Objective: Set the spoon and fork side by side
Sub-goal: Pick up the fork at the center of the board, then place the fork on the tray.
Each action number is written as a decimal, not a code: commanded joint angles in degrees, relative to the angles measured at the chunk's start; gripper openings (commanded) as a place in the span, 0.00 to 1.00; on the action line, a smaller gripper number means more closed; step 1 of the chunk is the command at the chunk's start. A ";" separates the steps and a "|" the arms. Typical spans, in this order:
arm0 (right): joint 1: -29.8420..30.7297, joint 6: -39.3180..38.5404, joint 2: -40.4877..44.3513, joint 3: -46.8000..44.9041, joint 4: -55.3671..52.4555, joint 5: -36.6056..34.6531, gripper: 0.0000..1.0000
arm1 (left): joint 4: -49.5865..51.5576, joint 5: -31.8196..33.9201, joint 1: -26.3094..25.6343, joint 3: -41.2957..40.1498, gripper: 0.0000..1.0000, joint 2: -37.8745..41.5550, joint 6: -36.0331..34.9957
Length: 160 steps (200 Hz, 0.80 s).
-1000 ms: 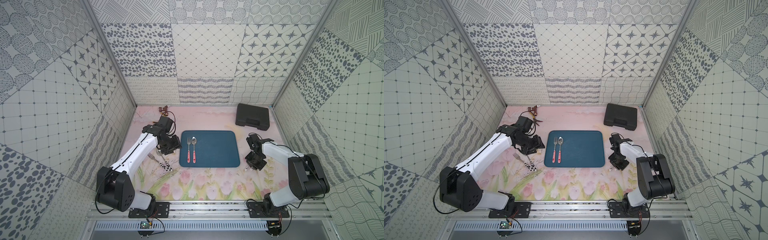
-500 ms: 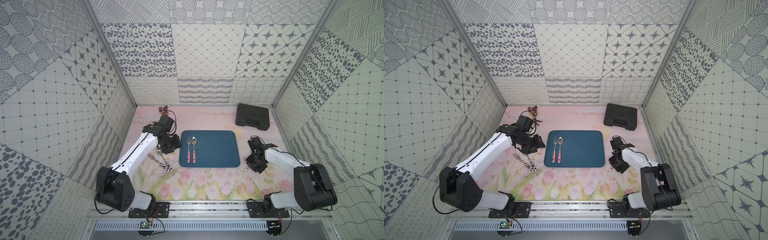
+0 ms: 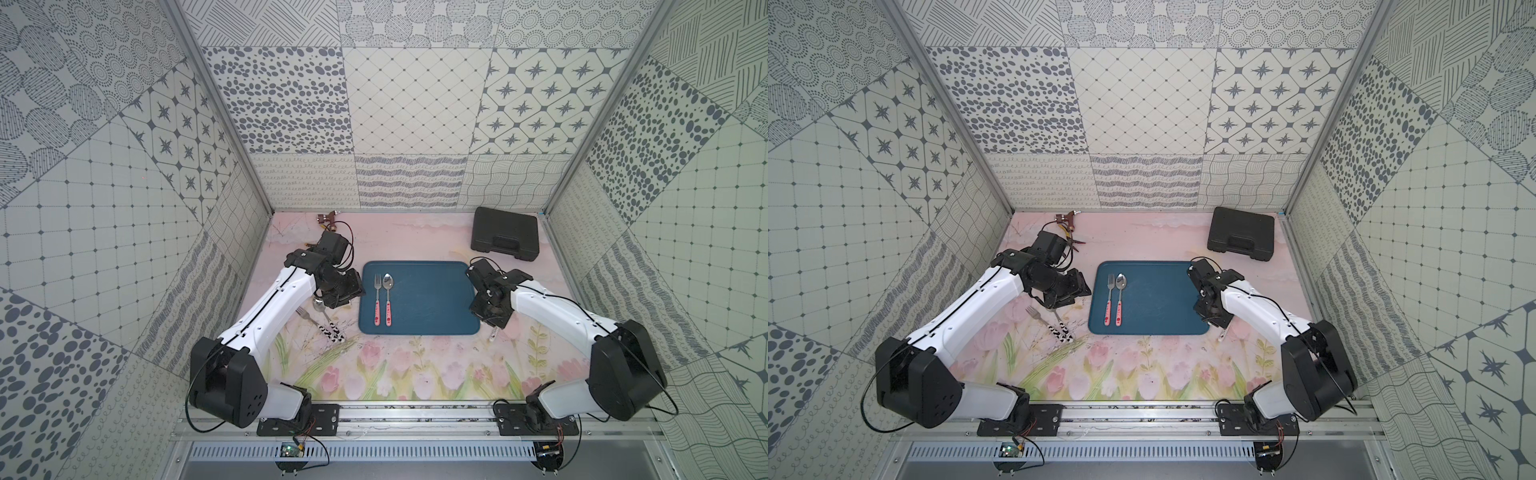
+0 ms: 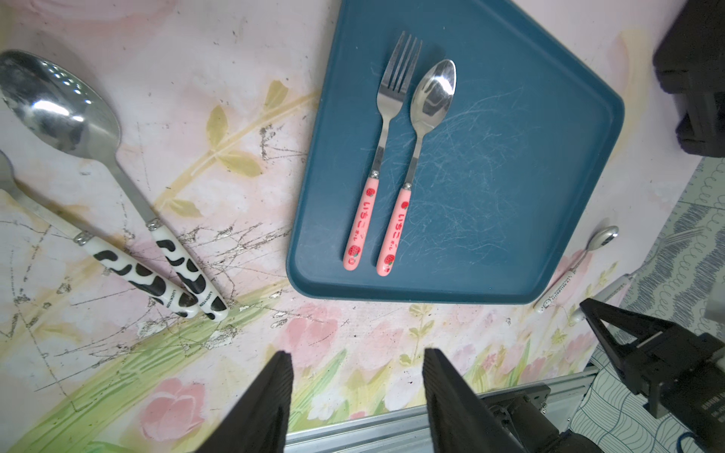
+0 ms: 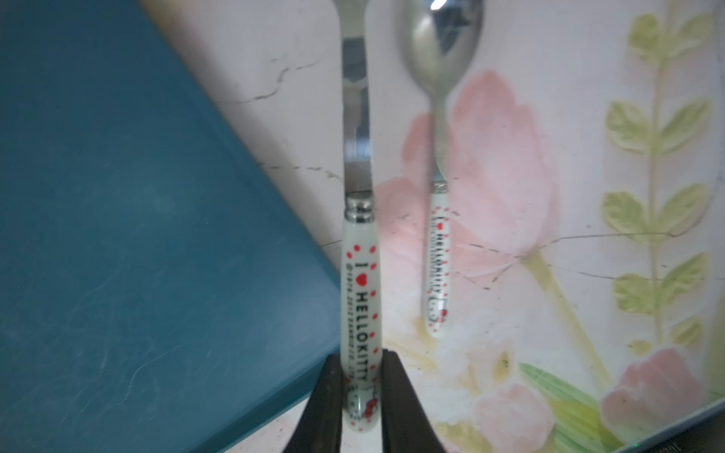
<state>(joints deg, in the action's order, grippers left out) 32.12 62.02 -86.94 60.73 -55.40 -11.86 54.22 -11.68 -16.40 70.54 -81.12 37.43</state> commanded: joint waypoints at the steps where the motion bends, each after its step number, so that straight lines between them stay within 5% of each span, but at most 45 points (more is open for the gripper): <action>1: 6.56 -2.05 -9.41 8.96 0.11 1.74 0.16 | 0.95 2.24 -0.31 1.17 0.58 1.26 -1.40; 56: 12.61 -5.93 -28.10 28.35 -0.48 5.46 0.16 | 2.54 3.21 2.12 0.04 0.59 5.50 -1.75; 160: 18.64 -8.12 -36.24 36.41 -3.03 9.00 0.16 | 2.65 2.82 2.89 -1.47 0.59 7.42 -2.19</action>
<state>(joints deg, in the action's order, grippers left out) 49.71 55.05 -121.84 96.31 -56.73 -3.60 55.37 -9.56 -14.76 69.21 -73.91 36.60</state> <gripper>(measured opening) 0.189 0.588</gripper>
